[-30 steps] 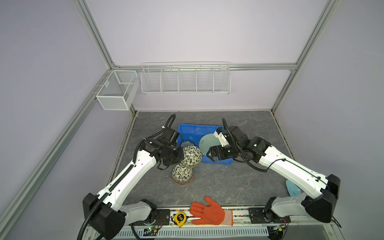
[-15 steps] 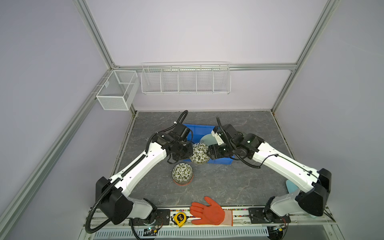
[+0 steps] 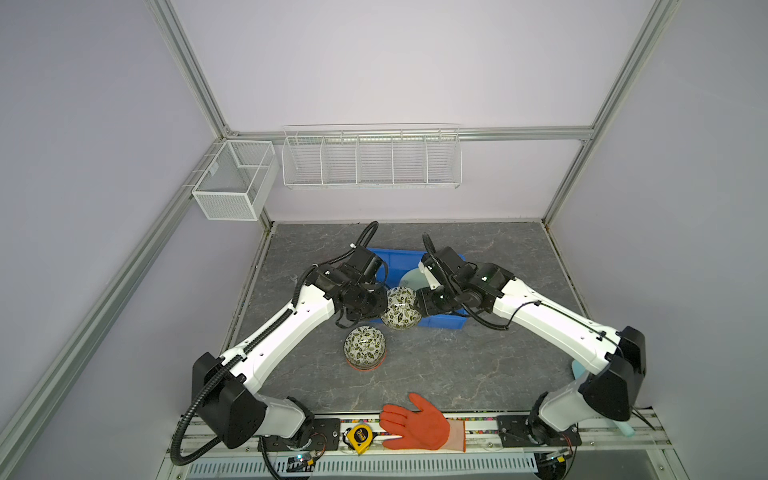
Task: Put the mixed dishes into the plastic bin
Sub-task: 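Grasp the leaf-pattern bowl rim with the right gripper beside the left gripper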
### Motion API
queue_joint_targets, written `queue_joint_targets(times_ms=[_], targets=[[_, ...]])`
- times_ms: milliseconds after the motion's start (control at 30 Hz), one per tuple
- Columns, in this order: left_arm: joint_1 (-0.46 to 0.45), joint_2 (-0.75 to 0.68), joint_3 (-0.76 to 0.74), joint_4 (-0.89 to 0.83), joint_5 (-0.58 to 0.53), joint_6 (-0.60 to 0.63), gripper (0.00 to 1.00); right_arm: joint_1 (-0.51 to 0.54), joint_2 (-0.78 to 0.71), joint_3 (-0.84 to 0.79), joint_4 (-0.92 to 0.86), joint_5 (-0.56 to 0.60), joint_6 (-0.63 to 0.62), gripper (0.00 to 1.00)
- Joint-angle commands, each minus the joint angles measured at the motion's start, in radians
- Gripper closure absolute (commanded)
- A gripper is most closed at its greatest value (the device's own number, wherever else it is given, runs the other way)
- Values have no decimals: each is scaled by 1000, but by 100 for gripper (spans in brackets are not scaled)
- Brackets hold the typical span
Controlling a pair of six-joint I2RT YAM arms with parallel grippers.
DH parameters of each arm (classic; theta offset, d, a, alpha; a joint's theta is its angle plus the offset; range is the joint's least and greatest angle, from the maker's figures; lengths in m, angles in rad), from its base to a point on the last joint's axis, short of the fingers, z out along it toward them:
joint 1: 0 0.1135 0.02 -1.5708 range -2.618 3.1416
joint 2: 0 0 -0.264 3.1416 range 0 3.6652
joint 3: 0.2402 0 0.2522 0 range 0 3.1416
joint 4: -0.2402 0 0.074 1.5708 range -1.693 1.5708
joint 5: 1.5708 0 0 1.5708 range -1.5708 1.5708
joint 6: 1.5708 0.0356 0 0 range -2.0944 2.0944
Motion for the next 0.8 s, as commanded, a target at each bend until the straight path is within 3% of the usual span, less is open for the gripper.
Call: queue_joint_targets(times_ms=[0,300,767], targets=[[-8,-6,31,39,7,-10,100,5,17,20,6,-4,10,51],[-8,-9,9,49,8,-9,100,4,28,14,32,11,27,60],[-8,-16,-14,61,12,-14,100,3,51,26,50,11,31,84]])
